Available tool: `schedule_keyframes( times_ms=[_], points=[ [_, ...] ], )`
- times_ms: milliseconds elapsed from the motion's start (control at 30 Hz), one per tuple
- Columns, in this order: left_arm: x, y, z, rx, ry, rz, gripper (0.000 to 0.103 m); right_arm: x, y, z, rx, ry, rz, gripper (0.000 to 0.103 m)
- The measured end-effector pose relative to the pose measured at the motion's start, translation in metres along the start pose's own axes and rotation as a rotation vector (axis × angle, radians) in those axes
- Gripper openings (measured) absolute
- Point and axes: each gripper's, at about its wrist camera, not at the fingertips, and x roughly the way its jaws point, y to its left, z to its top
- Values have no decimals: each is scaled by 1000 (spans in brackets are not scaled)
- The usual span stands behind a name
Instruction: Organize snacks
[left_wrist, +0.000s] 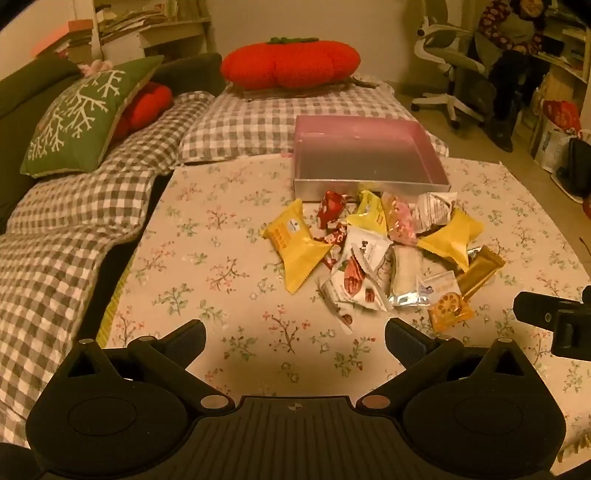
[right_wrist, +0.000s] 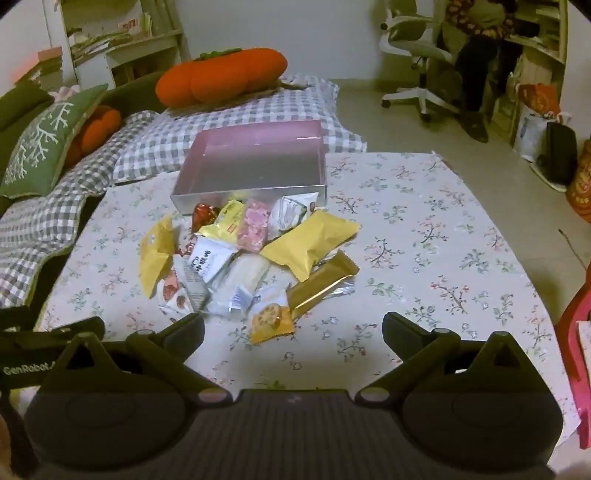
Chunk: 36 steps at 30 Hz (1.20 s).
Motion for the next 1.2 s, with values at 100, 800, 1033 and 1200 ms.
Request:
schedule_keyframes(
  times_ms=[100, 800, 1033, 1200],
  points=[
    [1, 1, 0, -3, 3, -7, 103, 1, -1, 2, -14, -3, -13, 103],
    [0, -2, -4, 9, -6, -14, 103, 2, -2, 2, -13, -31, -9, 103],
    [4, -1, -11, 1, 19, -27, 103, 4, -3, 0, -17, -16, 7, 103],
    [8, 1, -15, -3, 36, -28, 103, 4, -3, 0, -32, -19, -14, 103]
  ],
)
